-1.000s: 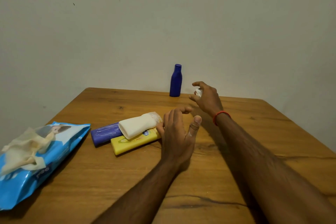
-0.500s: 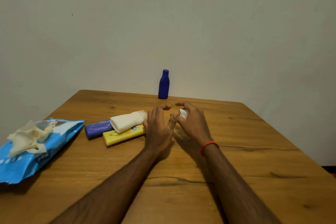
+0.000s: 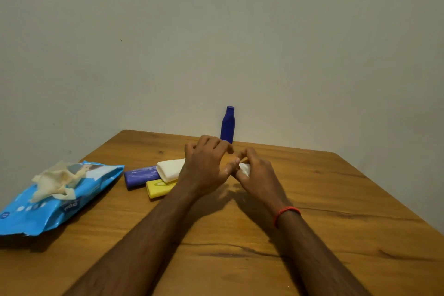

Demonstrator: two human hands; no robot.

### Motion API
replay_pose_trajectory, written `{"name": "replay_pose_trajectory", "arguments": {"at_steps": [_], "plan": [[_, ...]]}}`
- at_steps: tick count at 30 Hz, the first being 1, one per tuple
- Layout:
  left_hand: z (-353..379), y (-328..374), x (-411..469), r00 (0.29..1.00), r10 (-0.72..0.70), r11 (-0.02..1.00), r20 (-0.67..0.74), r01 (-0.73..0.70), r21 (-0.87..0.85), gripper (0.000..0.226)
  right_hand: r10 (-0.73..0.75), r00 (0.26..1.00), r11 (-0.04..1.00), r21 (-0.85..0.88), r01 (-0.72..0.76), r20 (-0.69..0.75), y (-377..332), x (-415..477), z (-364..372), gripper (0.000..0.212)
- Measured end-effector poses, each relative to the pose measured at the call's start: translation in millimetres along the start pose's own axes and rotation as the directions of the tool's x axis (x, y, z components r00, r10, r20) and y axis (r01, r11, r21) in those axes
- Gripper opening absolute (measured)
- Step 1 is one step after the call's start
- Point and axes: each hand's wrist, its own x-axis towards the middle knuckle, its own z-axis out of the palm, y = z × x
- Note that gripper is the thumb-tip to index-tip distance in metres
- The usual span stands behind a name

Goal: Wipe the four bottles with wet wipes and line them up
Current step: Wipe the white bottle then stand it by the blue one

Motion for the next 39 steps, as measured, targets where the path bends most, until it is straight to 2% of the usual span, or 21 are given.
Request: {"name": "replay_pose_trajectory", "arguments": {"at_steps": [2, 5, 8, 10, 12, 19, 22, 24, 26, 28, 30, 31, 34, 39], "plan": [[-16.9, -13.7, 6.5, 0.998, -0.06, 0.984, 0.034, 0.053, 0.172, 0.048, 0.012, 1.0, 1.0, 0.015, -0.011, -0.017, -0.8, 1.1, -1.0, 0.031], [-35.1, -39.0, 9.9, 0.96, -0.242, 0.913, 0.142, 0.176, 0.367, 0.072, 0.038, 0.998, 0.999, 0.009, -0.038, -0.041, -4.3, 0.6, -2.1, 0.034], [-38.5, -57.6, 6.8, 0.857, -0.423, 0.847, 0.293, 0.259, 0.464, 0.092, 0.073, 0.994, 0.997, 0.003, -0.073, -0.078, -7.8, 0.0, -3.8, 0.039], [-33.8, -64.8, 5.2, 0.801, -0.476, 0.834, 0.363, 0.279, 0.477, 0.091, 0.082, 0.991, 0.996, 0.035, -0.078, -0.108, -8.6, -0.1, -5.0, 0.041], [-29.7, -68.1, 5.5, 0.783, -0.478, 0.845, 0.399, 0.285, 0.454, 0.087, 0.071, 0.99, 0.996, 0.057, -0.065, -0.121, -8.2, -0.1, -6.0, 0.039], [-27.8, -68.3, 8.5, 0.794, -0.441, 0.862, 0.418, 0.247, 0.443, 0.072, 0.004, 0.995, 1.0, 0.007, -0.004, -0.096, -6.5, 0.2, -4.2, 0.034], [-26.9, -69.4, 8.7, 0.822, -0.422, 0.859, 0.381, 0.229, 0.458, 0.068, -0.003, 0.996, 1.0, 0.024, 0.005, -0.094, -6.5, 1.3, -2.2, 0.033], [-27.0, -66.5, 7.6, 0.866, -0.366, 0.865, 0.339, 0.183, 0.467, 0.066, 0.006, 0.995, 0.999, 0.051, -0.001, -0.097, -6.8, 1.3, -1.9, 0.03], [-26.4, -62.7, 7.2, 0.934, -0.26, 0.901, 0.245, 0.144, 0.409, 0.067, 0.045, 0.993, 0.99, 0.139, -0.03, -0.111, -8.5, 0.1, -2.5, 0.022], [-24.9, -59.2, 8.5, 0.984, -0.131, 0.955, 0.123, 0.093, 0.282, 0.075, 0.135, 0.985, 0.92, 0.382, -0.083, -0.111, -11.2, -0.5, -3.1, 0.011], [-23.9, -53.7, 10.9, 0.998, -0.014, 0.993, 0.053, 0.008, 0.116, 0.086, 0.187, 0.978, 0.784, 0.614, -0.092, -0.092, -13.9, -0.4, -3.5, 0.024], [-23.9, -49.8, 11.6, 0.999, 0.029, 1.0, 0.031, -0.029, 0.008, 0.087, 0.196, 0.975, 0.734, 0.675, -0.075, -0.104, -14.6, 0.3, -4.1, 0.031], [-22.6, -41.4, 10.8, 0.994, 0.103, 0.966, -0.026, -0.106, -0.236, 0.077, 0.167, 0.967, 0.654, 0.756, 0.036, -0.19, -20.9, -1.1, -12.0, 0.034], [-17.4, -35.9, 3.8, 0.993, 0.107, 0.936, -0.039, -0.114, -0.333, 0.076, 0.017, 0.961, 0.604, 0.769, 0.211, -0.277, -28.6, -7.5, -22.3, 0.026]]}}
